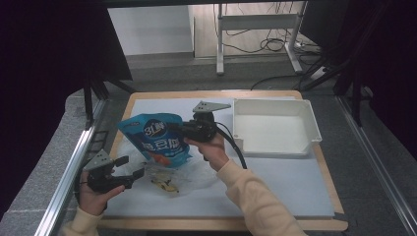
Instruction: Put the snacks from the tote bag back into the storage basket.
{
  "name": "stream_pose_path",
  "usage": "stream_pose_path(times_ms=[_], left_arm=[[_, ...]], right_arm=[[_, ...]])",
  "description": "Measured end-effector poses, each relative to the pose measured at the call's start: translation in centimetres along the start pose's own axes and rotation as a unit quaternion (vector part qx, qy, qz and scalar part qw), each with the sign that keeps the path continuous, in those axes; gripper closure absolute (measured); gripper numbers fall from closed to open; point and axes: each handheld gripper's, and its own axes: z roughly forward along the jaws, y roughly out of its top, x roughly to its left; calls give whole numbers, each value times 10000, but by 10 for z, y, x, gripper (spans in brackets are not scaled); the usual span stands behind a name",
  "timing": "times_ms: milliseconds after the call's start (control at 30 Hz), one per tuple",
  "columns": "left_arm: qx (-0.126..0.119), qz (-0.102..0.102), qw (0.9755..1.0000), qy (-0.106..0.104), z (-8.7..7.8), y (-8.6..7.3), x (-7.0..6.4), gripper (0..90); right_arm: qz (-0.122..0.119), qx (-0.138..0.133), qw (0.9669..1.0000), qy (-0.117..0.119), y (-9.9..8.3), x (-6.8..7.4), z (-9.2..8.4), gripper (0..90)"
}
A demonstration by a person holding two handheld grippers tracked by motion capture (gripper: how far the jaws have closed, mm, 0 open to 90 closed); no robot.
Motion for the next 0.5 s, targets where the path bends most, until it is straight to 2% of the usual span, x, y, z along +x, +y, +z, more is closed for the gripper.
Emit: stream_pose_path(times_ms=[500], left_arm=[[31, -23, 10000, -3, 1, -1, 1, 190]], right_arm=[[28, -21, 9999, 162, 2, 5, 2, 890]])
